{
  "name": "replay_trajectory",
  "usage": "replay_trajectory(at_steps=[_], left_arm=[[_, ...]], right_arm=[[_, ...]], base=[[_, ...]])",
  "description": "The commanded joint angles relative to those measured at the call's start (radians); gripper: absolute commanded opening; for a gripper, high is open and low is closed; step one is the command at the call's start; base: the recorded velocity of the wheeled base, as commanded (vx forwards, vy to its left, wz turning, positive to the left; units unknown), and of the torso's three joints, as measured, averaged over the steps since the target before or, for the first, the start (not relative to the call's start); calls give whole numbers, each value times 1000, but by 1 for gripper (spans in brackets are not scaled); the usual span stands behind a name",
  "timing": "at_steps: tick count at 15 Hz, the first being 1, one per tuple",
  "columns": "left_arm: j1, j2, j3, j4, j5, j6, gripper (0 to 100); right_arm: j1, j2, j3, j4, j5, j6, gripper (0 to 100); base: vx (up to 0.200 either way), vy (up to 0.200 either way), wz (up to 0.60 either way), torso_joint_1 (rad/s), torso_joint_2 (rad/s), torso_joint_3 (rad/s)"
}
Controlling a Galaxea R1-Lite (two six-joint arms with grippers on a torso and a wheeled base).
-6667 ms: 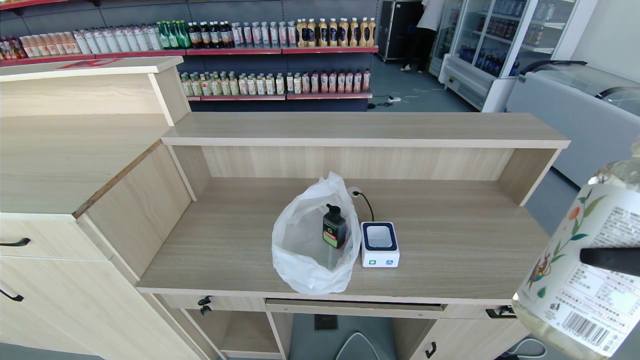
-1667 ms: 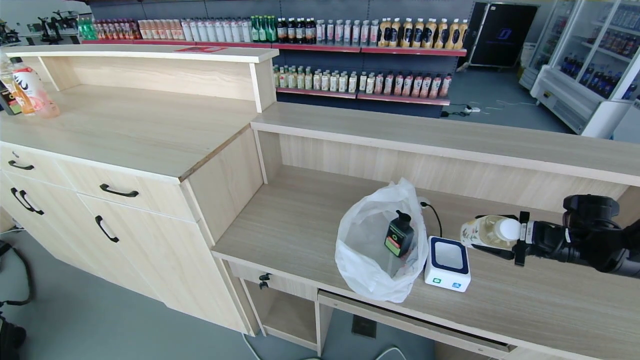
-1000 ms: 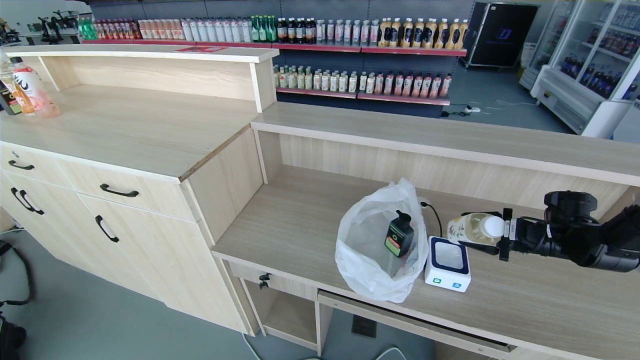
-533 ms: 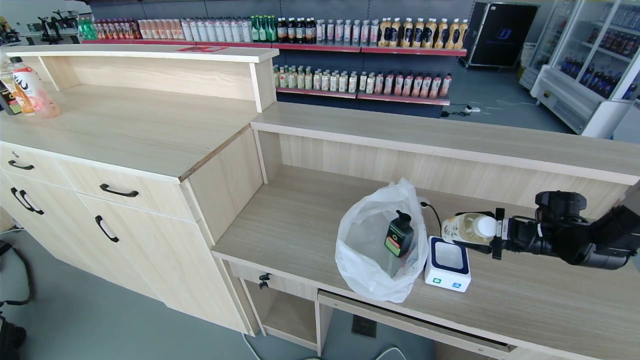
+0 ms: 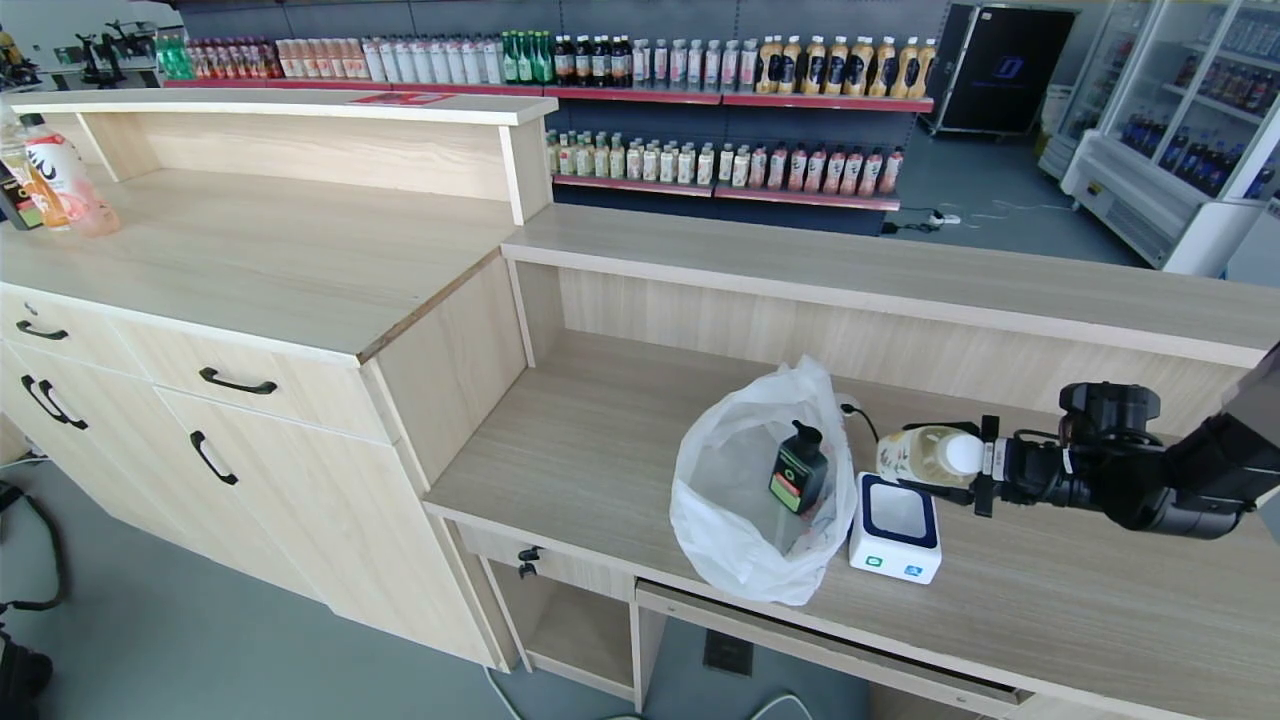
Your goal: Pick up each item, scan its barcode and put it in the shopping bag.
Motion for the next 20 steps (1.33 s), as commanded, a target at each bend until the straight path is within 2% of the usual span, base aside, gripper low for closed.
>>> replay_trajectory(at_steps=[1,16,19,20], left_arm=[[1,0,0,0,0,0,100],[1,0,0,0,0,0,100],[1,0,0,0,0,-2,100],[1,0,0,0,0,-2,100]], right_arm=[[3,6,-9,-1,0,-1,0],[20,4,-11,-2,0,6,0],[-49,-48,40,5,5,70,0],[-97,-88,51,7,8,133,0]], base=[[0,0,0,0,0,0],[0,0,0,0,0,0],[0,0,0,0,0,0],[0,0,0,0,0,0]])
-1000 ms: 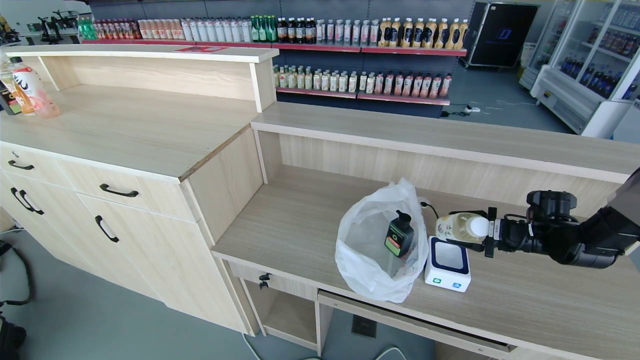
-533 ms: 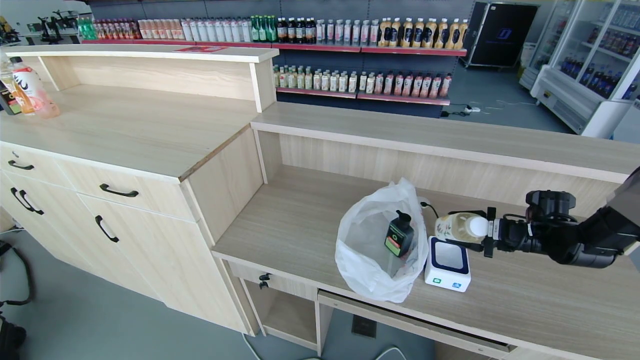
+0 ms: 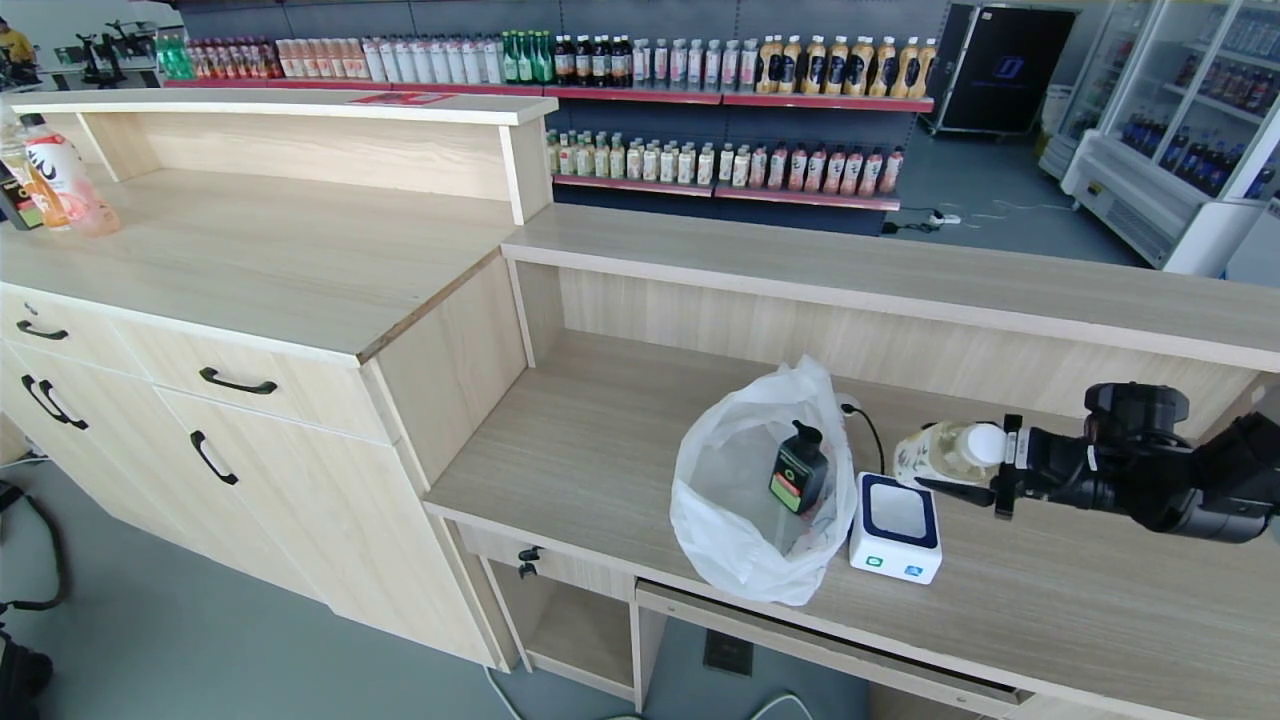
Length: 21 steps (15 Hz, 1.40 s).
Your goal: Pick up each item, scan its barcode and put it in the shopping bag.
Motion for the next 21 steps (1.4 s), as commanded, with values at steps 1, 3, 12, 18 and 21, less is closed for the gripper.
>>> replay_trajectory(at_steps=[1,3,12,18,21], left_arm=[[0,0,0,0,0,-1,100],[0,0,0,0,0,-1,100],[0,0,0,0,0,-1,100],[0,0,0,0,0,-1,100],[0,0,0,0,0,0,100]], right_arm=[[-75,-95,27,0,3,98,0],[-132,-210,58,0,0,317,0],[-209,-718,136,431,-457,759,0],[-244,-762,159,374,-550,676,0],[-239,-759,169,364,-567,650,0]], base=[[0,0,0,0,0,0],[0,0,0,0,0,0],[0,0,0,0,0,0],[0,0,0,0,0,0],[0,0,400,0,5,0]])
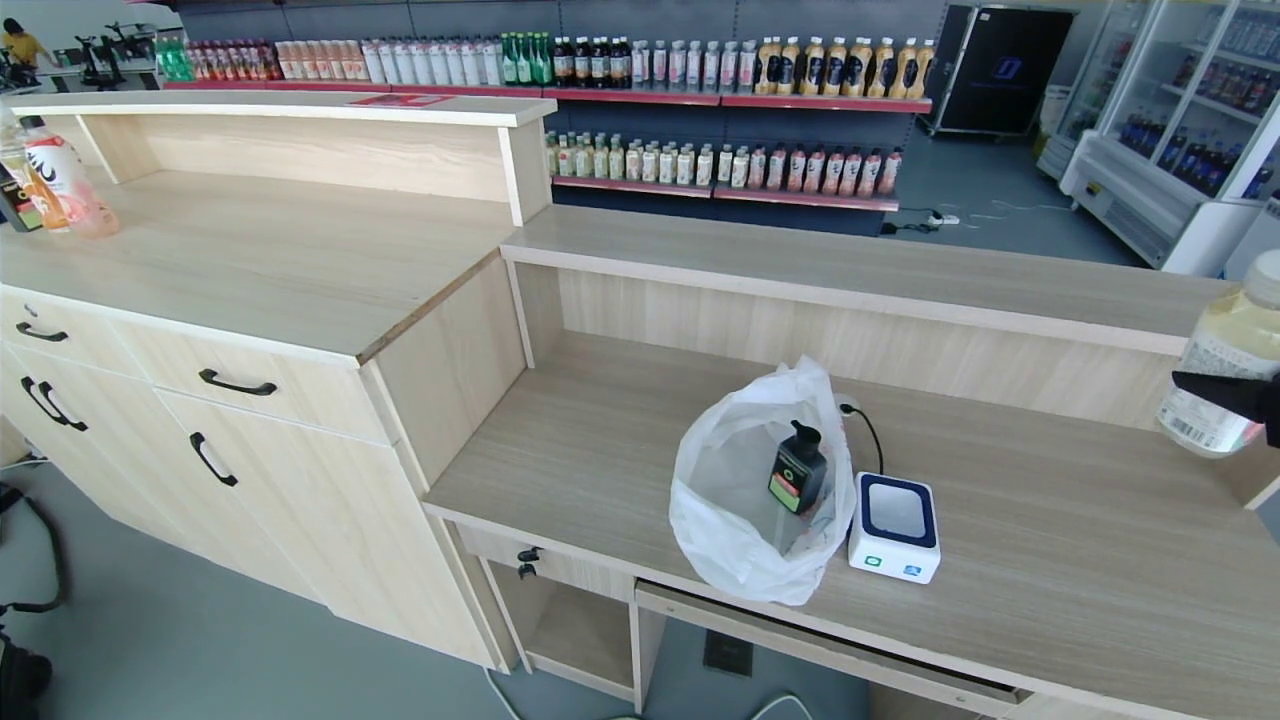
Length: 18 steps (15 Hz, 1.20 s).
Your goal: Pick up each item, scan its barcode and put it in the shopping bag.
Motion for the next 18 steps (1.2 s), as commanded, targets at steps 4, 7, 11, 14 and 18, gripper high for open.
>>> replay_trajectory(at_steps=[4,7,11,14,18], left_arm=[[0,0,0,0,0,-1,100],[0,0,0,0,0,-1,100],[0,0,0,0,0,0,100],[0,0,0,0,0,-1,100],[0,0,0,0,0,-1,100]], right_arm=[[46,26,28,-71,-8,4,0],[93,90,23,-97,18,93,0],[176,220,30,-97,25,96,0],[233,323,30,-97,99,96,0],[308,427,46,-143,205,90,0]], base=[[0,0,600,5,0,2],[0,0,400,5,2,5],[0,0,0,0,0,0],[0,0,0,0,0,0],[0,0,0,0,0,0]])
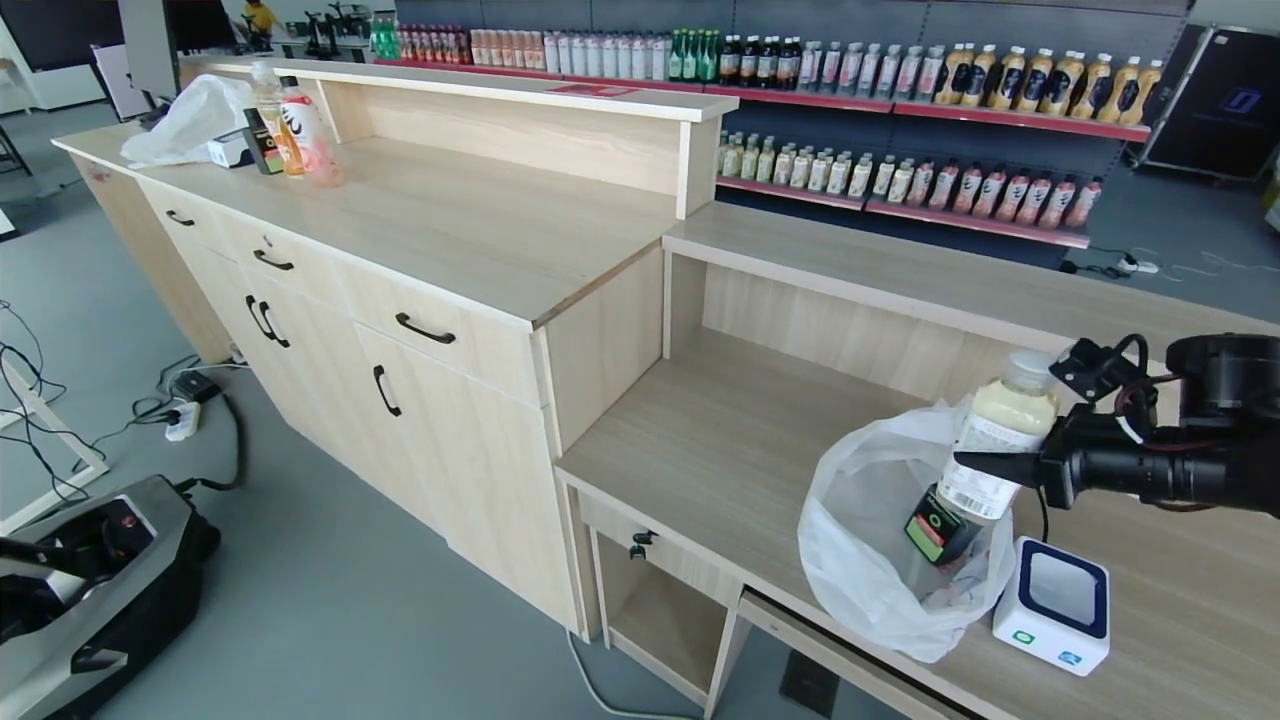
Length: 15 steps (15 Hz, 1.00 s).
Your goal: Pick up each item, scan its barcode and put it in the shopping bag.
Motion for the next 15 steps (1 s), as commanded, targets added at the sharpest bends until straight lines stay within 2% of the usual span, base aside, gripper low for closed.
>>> replay_trajectory(at_steps=[1,4,8,12,15], left_arm=[[1,0,0,0,0,-1,100],[1,0,0,0,0,-1,100],[1,0,0,0,0,1,100],[1,0,0,0,0,-1,100],[1,0,0,0,0,-1,100]], right_arm=[[35,84,22,-41,9,-1,0],[79,193,30,-170,60,-9,0],[110,302,30,-299,62,-10,0],[127,377,44,-372,63,-36,0],[112,420,37,-372,63,-82,0]], base=[[0,0,0,0,0,0],[0,0,0,0,0,0],[0,0,0,0,0,0],[0,0,0,0,0,0],[0,0,0,0,0,0]])
